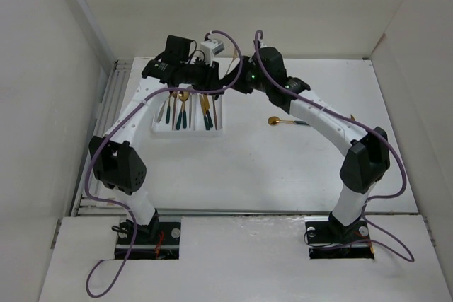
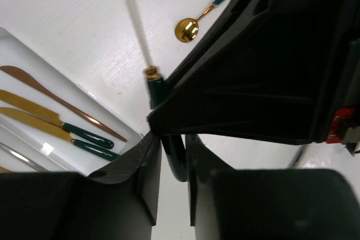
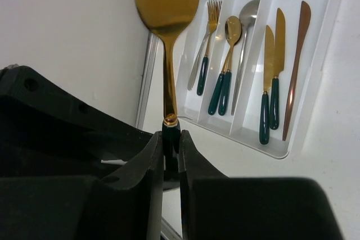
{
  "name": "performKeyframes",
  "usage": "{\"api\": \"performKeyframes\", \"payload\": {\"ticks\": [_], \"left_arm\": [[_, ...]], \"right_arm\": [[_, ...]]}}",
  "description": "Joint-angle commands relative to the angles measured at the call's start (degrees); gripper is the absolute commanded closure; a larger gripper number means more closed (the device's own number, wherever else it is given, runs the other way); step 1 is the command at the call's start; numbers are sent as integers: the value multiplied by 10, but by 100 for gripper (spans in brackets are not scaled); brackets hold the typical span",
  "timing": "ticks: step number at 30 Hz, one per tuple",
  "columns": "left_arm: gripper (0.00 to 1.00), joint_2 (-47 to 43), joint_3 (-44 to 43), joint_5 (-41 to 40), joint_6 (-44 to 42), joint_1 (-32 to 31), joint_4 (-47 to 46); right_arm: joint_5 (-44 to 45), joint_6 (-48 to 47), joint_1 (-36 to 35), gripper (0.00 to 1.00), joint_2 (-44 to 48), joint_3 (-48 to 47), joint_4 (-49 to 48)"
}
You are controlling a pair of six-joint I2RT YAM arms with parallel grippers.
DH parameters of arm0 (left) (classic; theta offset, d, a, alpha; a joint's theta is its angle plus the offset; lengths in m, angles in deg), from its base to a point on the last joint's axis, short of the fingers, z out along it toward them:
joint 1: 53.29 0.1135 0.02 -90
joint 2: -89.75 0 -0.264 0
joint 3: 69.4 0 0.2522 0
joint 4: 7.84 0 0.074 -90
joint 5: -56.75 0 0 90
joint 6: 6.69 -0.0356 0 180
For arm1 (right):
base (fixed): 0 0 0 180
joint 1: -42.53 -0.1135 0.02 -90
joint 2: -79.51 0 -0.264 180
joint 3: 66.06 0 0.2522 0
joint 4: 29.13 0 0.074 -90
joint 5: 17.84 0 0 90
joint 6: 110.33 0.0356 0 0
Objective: Sort the eating utensils into containers
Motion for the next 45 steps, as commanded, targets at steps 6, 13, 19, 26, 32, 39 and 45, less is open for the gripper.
{"api": "performKeyframes", "payload": {"ticks": [6, 13, 19, 26, 32, 39, 45], "left_arm": [[100, -5, 9, -2, 11, 1, -18], [100, 7, 30, -117, 67, 63, -31], [100, 33, 35, -287, 63, 133, -26], [100, 94, 103, -409, 42, 152, -46], [100, 138, 109, -422, 47, 157, -52], [93, 161, 101, -428, 47, 157, -35], [58, 156, 82, -428, 41, 157, -22]], "right_arm": [[-30, 11, -6, 100, -3, -43, -34], [-74, 22, 26, 46, -27, -53, -34], [-42, 1, 58, 37, -6, -14, -34], [-37, -18, 94, 37, -16, -8, -28], [-37, -35, 104, 37, -35, -38, 1], [-51, -56, 123, 30, -40, -38, 19], [-80, -225, 184, 0, -71, -108, 172]]}}
